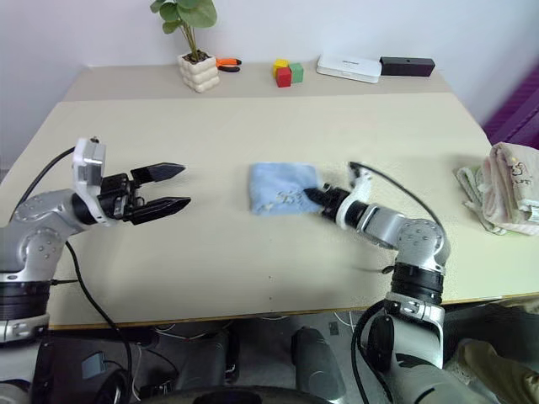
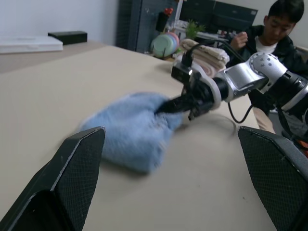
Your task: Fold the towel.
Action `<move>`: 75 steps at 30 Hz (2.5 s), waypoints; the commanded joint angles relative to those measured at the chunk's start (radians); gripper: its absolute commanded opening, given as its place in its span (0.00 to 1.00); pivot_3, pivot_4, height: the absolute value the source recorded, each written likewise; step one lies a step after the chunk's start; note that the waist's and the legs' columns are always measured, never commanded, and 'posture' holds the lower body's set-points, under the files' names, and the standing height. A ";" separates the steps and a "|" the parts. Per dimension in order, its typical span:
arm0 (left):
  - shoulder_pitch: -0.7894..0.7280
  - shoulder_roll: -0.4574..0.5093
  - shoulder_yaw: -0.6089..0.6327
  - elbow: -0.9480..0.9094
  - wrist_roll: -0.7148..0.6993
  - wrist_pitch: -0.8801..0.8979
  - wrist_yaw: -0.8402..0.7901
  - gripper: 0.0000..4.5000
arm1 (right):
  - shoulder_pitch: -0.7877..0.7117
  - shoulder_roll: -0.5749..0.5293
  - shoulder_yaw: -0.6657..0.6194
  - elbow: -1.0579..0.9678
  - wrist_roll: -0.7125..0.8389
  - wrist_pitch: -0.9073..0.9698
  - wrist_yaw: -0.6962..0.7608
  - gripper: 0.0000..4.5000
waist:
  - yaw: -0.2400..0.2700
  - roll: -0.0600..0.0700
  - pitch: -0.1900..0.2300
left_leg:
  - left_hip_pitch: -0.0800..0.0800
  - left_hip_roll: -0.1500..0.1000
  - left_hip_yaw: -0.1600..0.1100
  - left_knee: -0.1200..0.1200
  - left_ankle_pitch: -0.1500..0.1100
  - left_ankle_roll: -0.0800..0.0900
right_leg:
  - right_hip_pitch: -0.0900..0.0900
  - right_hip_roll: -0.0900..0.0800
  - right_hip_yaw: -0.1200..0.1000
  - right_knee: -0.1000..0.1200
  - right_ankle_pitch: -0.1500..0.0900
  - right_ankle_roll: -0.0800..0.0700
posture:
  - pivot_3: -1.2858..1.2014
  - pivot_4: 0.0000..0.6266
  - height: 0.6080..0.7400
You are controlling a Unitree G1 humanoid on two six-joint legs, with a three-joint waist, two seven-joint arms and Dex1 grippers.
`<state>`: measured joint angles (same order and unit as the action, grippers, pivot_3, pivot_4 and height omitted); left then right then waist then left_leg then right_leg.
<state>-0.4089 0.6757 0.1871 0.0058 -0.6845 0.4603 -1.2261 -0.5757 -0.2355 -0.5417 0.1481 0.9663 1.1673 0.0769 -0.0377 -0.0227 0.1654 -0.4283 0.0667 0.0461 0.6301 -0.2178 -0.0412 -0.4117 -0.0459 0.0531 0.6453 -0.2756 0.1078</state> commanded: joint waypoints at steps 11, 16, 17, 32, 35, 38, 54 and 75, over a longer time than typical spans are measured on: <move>-0.172 -0.117 -0.097 0.207 0.090 -0.137 -0.080 1.00 | 0.240 0.120 -0.259 -0.417 0.021 -0.410 -0.354 0.01 | -0.008 0.000 0.000 | 0.000 0.000 0.000 -0.002 0.000 0.000 | -0.001 0.001 0.000 0.001 -0.001 0.001 | 0.52 0.24 1.00; -0.217 -0.126 -0.104 0.308 0.115 -0.190 -0.143 1.00 | 0.377 0.319 -0.191 -0.544 0.057 -0.473 -0.479 0.01 | -0.009 0.002 0.001 | 0.001 0.001 -0.001 -0.002 0.000 0.000 | -0.001 0.002 0.001 0.002 -0.002 0.000 | 0.52 0.24 1.00; -0.221 -0.131 -0.109 0.315 0.120 -0.198 -0.146 1.00 | 0.383 0.328 -0.172 -0.551 0.052 -0.485 -0.488 0.01 | -0.008 0.004 0.002 | 0.001 0.001 -0.001 -0.002 0.000 0.000 | -0.001 0.002 0.001 0.003 -0.002 0.000 | 0.52 0.24 1.00; -0.180 -0.144 -0.106 0.258 0.121 -0.185 -0.131 1.00 | 0.395 0.271 -0.050 -0.521 0.053 -0.554 -0.552 0.15 | -0.006 0.004 0.002 | 0.000 0.000 -0.001 -0.001 0.000 0.000 | -0.001 0.000 0.001 0.002 -0.002 -0.001 | 0.52 0.24 1.00; -0.163 -0.147 -0.105 0.239 0.113 -0.179 -0.125 1.00 | 0.401 0.245 -0.053 -0.515 0.049 -0.564 -0.548 0.44 | -0.006 0.005 0.002 | 0.000 0.000 0.000 -0.001 0.000 0.000 | -0.001 0.000 0.001 0.002 -0.002 -0.001 | 0.52 0.24 1.00; -0.152 -0.152 -0.111 0.232 0.121 -0.189 -0.118 1.00 | 0.410 0.195 -0.059 -0.518 0.018 -0.572 -0.546 0.77 | -0.005 0.004 0.002 | 0.000 0.000 -0.001 -0.001 0.000 0.000 | -0.001 0.000 0.001 0.002 -0.002 -0.001 | 0.52 0.24 1.00; -0.151 -0.203 -0.123 0.266 0.154 -0.243 -0.106 1.00 | 0.430 -0.119 0.135 -0.653 -0.290 -0.581 -0.374 0.99 | -0.007 0.005 0.002 | 0.001 -0.001 0.000 0.000 0.000 0.000 | 0.000 0.000 0.001 0.002 -0.003 -0.003 | 0.52 0.24 1.00; 0.079 -0.160 -0.022 0.053 0.173 -0.305 0.085 1.00 | 0.202 -0.419 0.531 -0.369 -0.409 -0.849 0.810 0.99 | 0.019 0.003 0.003 | 0.001 0.000 0.000 0.002 0.000 0.001 | 0.001 0.001 0.001 0.002 -0.002 -0.001 | 0.52 0.24 1.00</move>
<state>-0.3572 0.5067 0.1281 0.1287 -0.4804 0.1470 -1.1704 -0.3365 -0.6699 -0.0161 -0.2193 0.5690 0.3519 0.8649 -0.0186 -0.0195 0.1682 -0.4265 0.0668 0.0459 0.6319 -0.2181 -0.0405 -0.4108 -0.0452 0.0543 0.6477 -0.2779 0.1072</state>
